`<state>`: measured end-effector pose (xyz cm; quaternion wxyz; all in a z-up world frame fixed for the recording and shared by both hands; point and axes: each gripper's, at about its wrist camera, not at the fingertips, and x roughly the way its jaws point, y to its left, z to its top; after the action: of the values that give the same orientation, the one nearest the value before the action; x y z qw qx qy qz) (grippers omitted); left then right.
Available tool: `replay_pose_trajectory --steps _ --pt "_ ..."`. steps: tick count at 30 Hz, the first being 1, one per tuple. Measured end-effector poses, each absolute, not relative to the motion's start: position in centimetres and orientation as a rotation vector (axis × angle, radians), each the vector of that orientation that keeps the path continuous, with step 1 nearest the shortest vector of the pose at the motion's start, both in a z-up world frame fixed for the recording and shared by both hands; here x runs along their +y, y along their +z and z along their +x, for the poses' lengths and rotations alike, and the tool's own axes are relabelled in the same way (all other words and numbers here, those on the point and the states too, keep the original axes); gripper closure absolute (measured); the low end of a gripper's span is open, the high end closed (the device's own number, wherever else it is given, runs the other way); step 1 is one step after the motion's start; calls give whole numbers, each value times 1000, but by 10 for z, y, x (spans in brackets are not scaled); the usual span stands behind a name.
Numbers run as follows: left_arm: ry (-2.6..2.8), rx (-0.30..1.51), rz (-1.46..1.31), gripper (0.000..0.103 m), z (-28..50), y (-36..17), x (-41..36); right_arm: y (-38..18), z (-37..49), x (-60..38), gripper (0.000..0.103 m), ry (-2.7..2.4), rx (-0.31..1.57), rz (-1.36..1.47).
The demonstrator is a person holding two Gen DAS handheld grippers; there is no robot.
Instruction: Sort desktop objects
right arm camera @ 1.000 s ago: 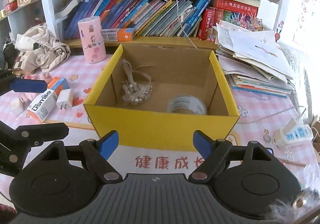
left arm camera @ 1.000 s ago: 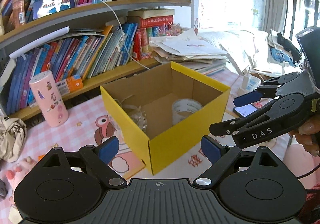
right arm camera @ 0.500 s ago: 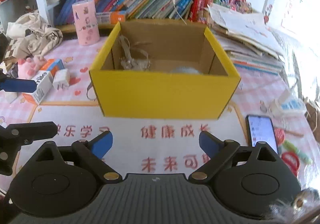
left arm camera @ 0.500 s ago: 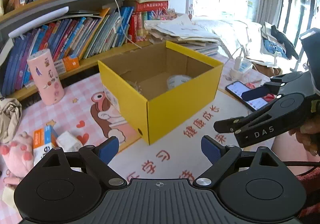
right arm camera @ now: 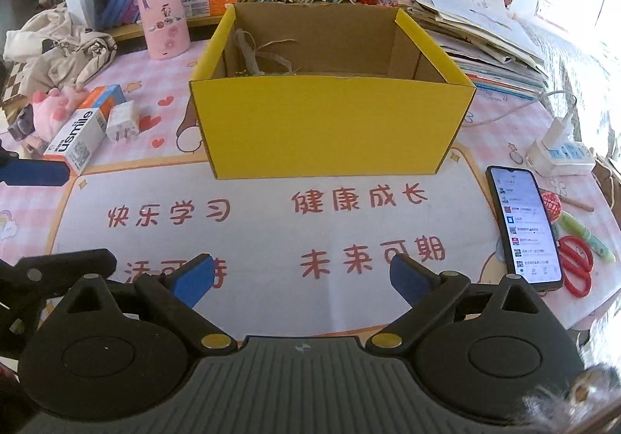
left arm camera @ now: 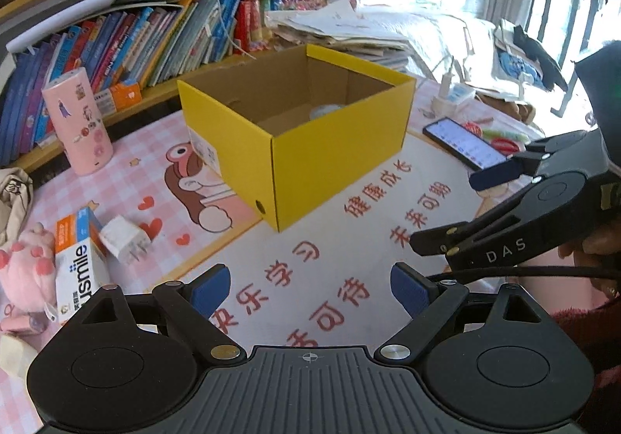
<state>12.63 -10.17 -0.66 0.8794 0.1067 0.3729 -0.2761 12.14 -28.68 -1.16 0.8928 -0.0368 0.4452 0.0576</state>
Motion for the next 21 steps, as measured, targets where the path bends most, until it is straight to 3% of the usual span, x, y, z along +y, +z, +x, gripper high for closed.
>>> replay_pose_trajectory --steps 21 --pt "-514 809 187 11 109 -15 -60 -25 110 -224 4 253 987 -186"
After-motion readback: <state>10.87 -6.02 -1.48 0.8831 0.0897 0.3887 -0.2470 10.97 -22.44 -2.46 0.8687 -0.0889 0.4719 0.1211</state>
